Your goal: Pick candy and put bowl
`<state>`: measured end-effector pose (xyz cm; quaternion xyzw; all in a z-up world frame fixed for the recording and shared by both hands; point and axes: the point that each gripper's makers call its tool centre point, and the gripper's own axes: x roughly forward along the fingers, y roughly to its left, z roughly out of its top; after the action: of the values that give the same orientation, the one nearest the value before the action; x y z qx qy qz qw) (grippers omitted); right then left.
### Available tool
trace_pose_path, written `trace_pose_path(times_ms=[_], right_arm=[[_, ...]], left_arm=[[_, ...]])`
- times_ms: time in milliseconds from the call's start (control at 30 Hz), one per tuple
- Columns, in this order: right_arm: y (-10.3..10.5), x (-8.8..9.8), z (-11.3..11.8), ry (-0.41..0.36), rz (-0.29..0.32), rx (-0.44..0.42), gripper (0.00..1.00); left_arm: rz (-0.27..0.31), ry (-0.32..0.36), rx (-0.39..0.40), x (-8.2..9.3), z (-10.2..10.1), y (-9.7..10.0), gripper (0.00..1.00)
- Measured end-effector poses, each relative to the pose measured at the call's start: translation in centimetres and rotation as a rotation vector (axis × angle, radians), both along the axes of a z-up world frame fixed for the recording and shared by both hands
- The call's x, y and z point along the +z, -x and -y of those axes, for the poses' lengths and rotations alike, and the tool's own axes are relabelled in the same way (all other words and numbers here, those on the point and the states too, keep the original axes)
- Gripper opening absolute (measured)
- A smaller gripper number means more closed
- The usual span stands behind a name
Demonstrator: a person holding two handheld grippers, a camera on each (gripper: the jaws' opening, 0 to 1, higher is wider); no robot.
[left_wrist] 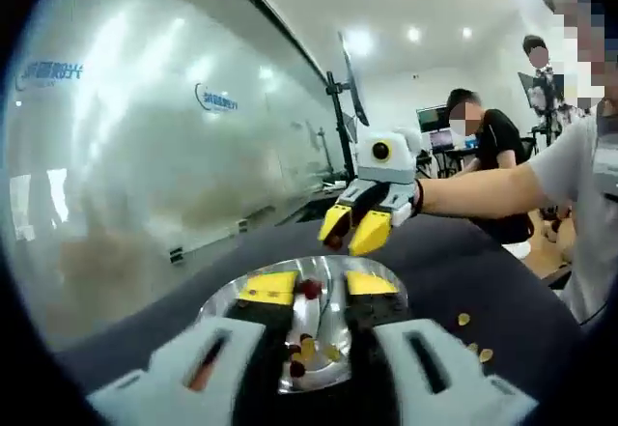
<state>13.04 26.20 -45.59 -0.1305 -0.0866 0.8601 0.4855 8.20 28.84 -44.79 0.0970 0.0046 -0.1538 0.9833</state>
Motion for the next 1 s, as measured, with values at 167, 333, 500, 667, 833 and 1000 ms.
trace_pose_path(times_ms=[167,333,500,667,833,1000], right_arm=[[0.2,0.7,0.5,-0.003,-0.052,0.020,0.24],[0.6,0.8,1.1,-0.002,-0.036,0.025,0.23],[1.1,-0.4,4.5,-0.009,-0.111,0.053,0.23],[1.6,-7.6,11.2,0.119,-0.162,0.093,0.24],[3.6,-12.2,14.1,0.257,-0.035,0.127,0.24],[4.0,-12.8,14.3,0.298,-0.059,0.142,0.23]], left_arm=[[0.005,0.002,0.016,0.1,0.2,0.0,0.22],[0.020,0.007,-0.004,0.6,0.9,0.5,0.21],[0.007,0.001,-0.068,-0.9,3.0,3.8,0.21],[-0.230,0.002,-0.203,-10.3,6.6,11.5,0.20],[-0.281,-0.026,-0.184,-12.5,6.7,12.1,0.20],[-0.278,-0.014,-0.158,-12.9,6.6,11.3,0.20]])
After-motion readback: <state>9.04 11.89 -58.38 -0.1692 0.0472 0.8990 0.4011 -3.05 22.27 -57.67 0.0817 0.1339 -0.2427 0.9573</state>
